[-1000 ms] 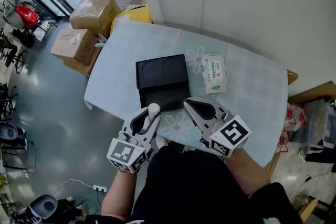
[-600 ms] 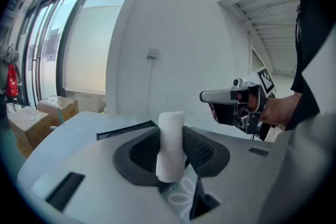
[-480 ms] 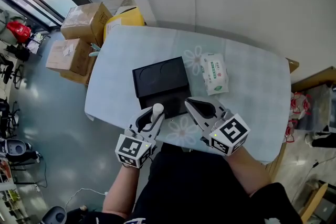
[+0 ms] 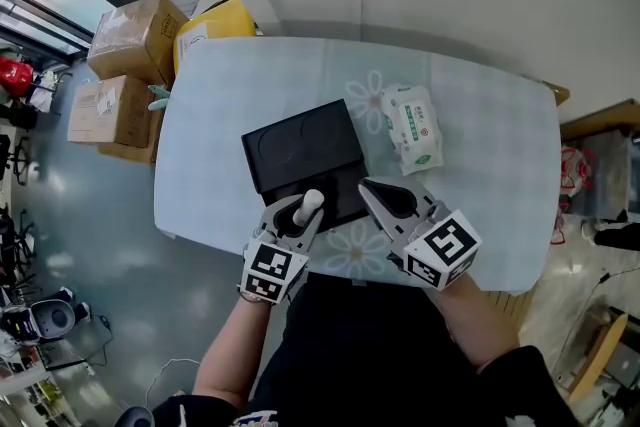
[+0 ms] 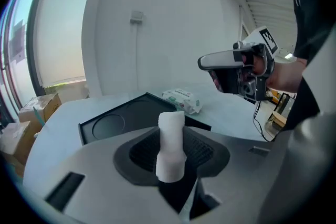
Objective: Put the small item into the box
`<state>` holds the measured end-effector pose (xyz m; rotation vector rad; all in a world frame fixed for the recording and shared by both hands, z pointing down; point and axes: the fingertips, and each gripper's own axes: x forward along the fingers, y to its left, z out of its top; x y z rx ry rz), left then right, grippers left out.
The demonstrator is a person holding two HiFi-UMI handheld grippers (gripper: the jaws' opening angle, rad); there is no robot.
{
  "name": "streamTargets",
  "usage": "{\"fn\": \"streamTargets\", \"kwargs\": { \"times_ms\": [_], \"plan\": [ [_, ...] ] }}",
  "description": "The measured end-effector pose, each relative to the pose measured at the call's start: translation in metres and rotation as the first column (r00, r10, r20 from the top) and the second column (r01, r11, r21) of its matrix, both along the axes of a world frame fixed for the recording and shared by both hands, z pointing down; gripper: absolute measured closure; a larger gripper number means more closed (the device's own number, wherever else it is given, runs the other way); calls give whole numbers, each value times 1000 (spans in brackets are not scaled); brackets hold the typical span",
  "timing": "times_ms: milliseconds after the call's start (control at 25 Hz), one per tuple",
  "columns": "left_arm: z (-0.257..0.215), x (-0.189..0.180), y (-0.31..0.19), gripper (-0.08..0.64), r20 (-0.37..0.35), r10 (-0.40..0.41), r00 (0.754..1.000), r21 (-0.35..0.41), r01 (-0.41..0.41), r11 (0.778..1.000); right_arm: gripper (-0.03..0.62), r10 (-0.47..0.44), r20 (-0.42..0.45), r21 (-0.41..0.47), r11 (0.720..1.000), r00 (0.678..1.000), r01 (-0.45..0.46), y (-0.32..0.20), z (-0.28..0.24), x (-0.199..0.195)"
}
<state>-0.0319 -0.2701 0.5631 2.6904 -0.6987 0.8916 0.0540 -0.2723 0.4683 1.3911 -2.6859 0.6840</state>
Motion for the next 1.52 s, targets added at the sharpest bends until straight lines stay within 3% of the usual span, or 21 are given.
{"fn": "streamTargets", "kwargs": {
  "times_ms": [160, 400, 720, 1120, 1520],
  "plan": [
    [26, 2, -8, 426, 104, 72, 992, -14, -71, 997, 583, 16, 4, -35, 999, 1000, -16, -10, 13, -2],
    [60, 8, -3, 426, 241, 177, 954, -54, -169, 984, 583, 39, 5, -74, 997, 999, -38, -17, 31, 2],
    [99, 12, 8, 426, 390, 316, 865, -120, -292, 949, 583, 86, 15, -108, 991, 996, -84, -14, 45, 9],
    [119, 17, 16, 425, 465, 396, 792, -151, -370, 917, 583, 114, 20, -128, 986, 993, -111, -10, 53, 16],
    [125, 18, 17, 417, 466, 401, 788, -167, -367, 915, 583, 118, 15, -130, 985, 993, -115, -10, 52, 19]
  ]
}}
